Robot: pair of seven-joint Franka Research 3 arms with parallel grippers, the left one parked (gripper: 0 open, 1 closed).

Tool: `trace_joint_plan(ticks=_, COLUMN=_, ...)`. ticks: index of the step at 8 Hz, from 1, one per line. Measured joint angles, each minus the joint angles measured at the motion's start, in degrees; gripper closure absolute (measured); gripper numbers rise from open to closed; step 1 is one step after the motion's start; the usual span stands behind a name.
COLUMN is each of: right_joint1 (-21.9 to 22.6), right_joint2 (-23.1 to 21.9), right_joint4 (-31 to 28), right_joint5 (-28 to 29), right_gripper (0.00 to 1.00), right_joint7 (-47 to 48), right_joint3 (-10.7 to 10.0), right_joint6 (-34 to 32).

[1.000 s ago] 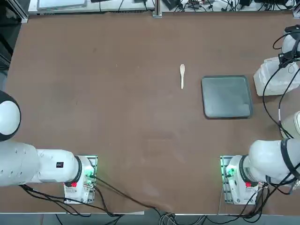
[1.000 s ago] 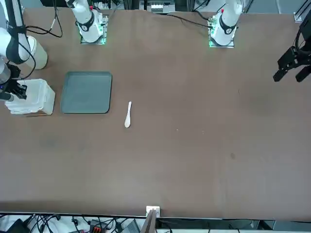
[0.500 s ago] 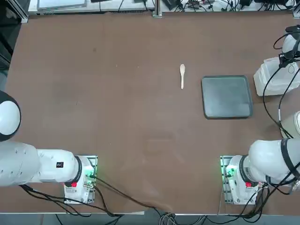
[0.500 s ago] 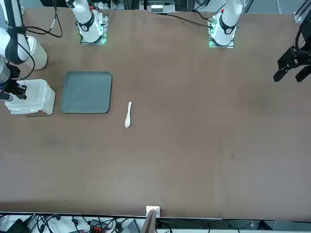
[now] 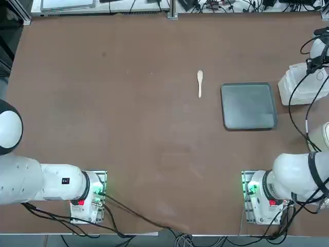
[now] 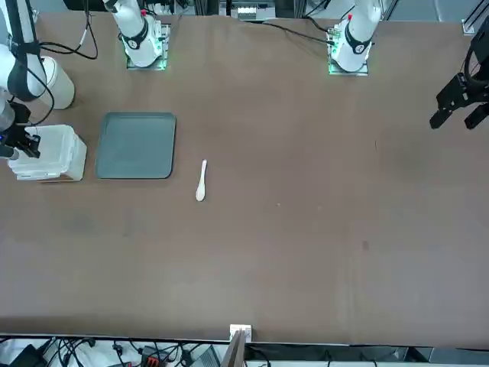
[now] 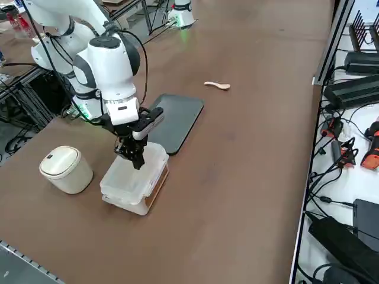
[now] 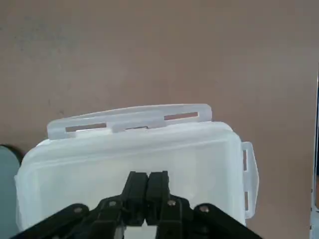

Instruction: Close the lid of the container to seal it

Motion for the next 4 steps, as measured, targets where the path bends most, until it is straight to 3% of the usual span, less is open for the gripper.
trace_joint_plan(ticks=2, right_joint1=0.11, right_joint2=-0.04, right_joint4=0.83, right_joint5=0.01, right_gripper=0.98, right_joint7=-0.19, right_joint3=0.41, right_joint6=-2.66)
trace_joint_plan(ticks=4, right_joint1=1.47, right_joint2=-1.27, right_joint4=3.85, right_joint5=0.65, right_gripper=0.98, right_joint7=-0.20, right_joint3=1.06, right_joint6=-11.88)
